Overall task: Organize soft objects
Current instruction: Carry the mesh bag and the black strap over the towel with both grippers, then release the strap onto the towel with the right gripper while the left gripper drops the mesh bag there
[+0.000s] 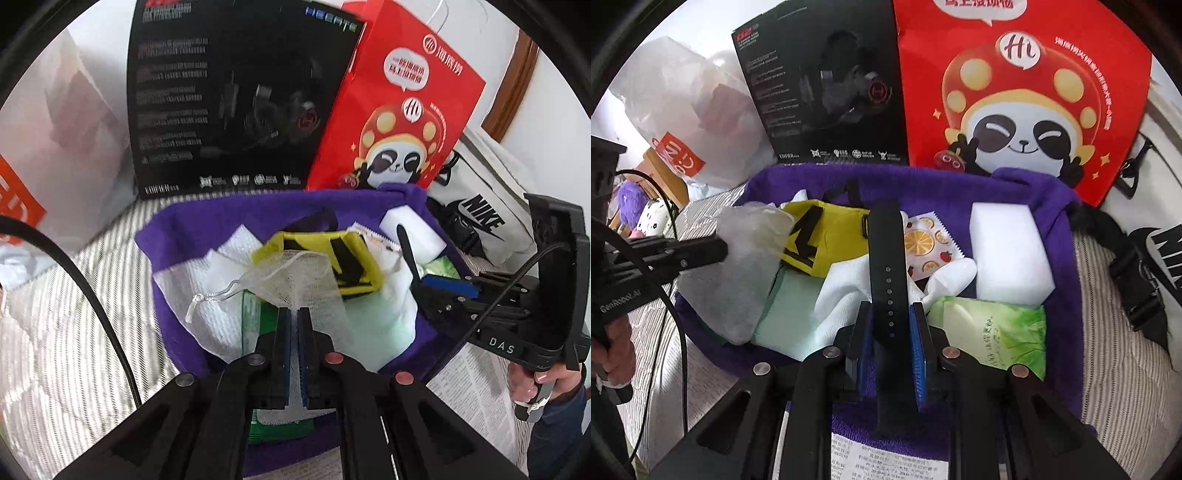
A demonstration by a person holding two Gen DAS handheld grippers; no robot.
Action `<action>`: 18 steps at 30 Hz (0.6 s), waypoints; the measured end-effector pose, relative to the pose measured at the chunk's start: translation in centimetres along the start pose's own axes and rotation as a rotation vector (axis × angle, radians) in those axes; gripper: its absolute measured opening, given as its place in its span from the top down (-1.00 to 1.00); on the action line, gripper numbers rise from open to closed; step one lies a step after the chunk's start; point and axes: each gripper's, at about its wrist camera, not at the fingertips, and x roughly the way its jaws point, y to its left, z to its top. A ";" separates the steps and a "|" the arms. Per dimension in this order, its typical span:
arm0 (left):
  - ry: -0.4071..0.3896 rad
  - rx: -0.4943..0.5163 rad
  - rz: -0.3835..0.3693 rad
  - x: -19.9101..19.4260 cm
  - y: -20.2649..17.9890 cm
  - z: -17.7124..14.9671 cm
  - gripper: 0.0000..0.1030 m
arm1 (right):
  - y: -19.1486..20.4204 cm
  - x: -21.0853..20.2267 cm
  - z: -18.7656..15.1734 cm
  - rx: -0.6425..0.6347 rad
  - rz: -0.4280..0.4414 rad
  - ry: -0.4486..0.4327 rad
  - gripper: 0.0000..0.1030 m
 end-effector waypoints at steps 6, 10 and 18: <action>0.012 0.003 -0.010 1.4 0.0 -0.2 0.91 | -0.1 0.2 -0.4 -0.005 0.010 0.004 0.62; 0.018 0.002 -0.015 2.1 -0.3 -0.1 0.91 | -0.4 0.4 -0.6 0.012 0.020 0.003 0.62; 0.037 0.014 -0.004 2.9 -0.8 -0.1 0.90 | -0.9 1.2 -0.5 0.034 0.029 -0.003 0.62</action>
